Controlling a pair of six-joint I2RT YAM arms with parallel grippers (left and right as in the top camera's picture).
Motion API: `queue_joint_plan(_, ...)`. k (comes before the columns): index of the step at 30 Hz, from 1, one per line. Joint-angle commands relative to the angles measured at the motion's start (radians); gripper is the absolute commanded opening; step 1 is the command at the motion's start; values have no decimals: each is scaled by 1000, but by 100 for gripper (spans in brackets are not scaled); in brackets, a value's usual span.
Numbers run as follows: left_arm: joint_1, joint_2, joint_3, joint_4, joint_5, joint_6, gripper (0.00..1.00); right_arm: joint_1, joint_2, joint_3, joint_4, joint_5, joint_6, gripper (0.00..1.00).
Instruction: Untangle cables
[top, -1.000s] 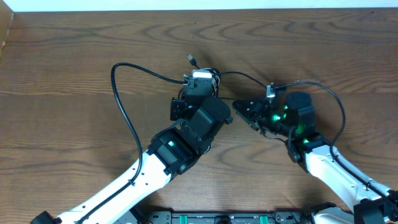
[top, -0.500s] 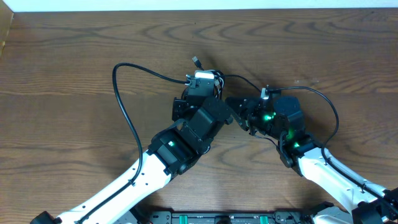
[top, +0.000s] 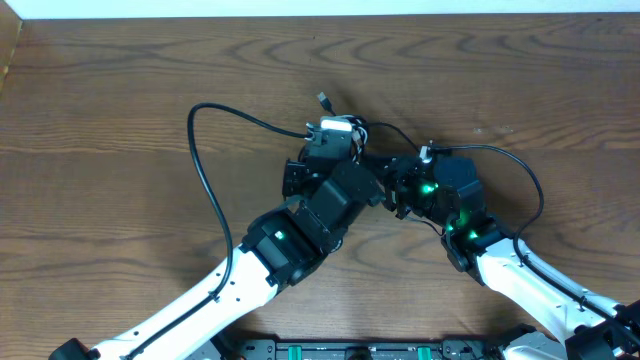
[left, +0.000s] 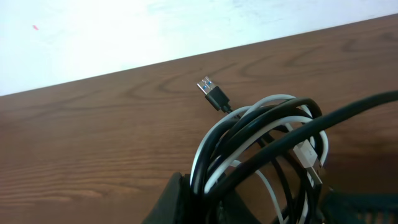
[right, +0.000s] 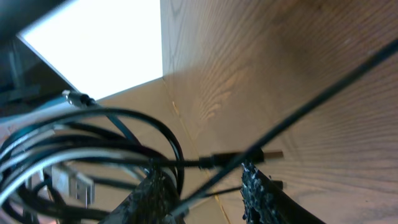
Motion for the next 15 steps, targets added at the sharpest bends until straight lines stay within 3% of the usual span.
queue_joint_plan(1,-24,-11,-1,8,-5,-6,7,27,10,1,5,21,36,38)
queue_joint_plan(15,-55,-11,-1,41,-10,-146,7,53,10,1,3,10,140,41)
